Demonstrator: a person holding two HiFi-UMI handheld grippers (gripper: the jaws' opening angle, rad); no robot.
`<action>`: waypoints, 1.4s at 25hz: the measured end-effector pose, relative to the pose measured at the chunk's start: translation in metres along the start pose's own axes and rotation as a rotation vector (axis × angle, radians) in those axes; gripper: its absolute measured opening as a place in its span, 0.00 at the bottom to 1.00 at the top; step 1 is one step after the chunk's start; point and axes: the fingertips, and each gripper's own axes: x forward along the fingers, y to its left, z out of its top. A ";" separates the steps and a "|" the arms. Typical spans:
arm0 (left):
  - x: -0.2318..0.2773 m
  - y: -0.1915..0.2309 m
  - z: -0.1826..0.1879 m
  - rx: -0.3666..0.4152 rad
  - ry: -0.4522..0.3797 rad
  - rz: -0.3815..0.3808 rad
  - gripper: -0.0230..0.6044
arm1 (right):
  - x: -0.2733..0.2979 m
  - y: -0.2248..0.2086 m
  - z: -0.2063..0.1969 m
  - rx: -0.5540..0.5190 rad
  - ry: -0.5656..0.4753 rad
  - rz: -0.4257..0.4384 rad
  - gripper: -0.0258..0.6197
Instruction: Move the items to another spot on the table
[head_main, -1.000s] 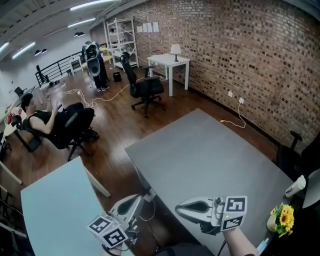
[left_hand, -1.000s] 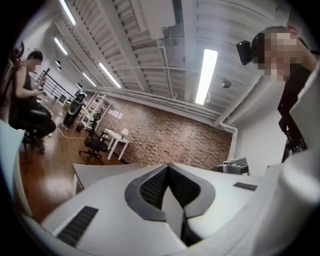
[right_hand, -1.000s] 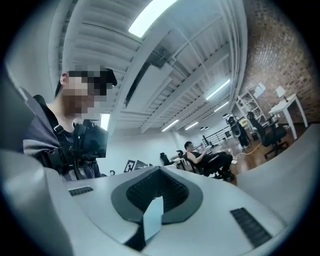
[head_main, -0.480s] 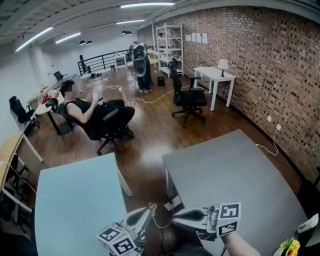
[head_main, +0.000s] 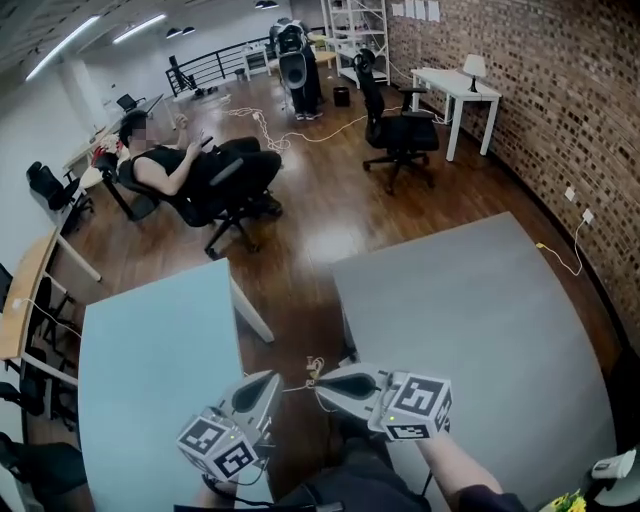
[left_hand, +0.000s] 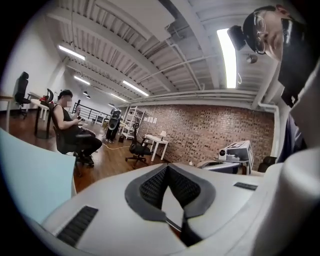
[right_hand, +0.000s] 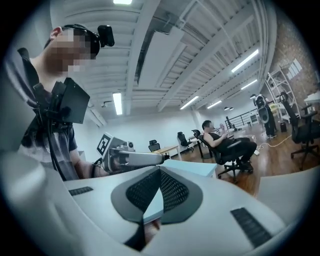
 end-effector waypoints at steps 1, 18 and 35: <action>0.008 0.004 -0.001 0.001 0.019 0.018 0.05 | -0.001 -0.010 -0.004 0.003 0.002 0.001 0.01; 0.138 0.054 0.018 0.062 0.159 0.185 0.05 | -0.023 -0.159 -0.001 0.023 -0.013 -0.006 0.01; 0.207 0.068 0.034 0.185 0.195 0.000 0.05 | -0.017 -0.167 0.009 0.170 0.013 0.039 0.01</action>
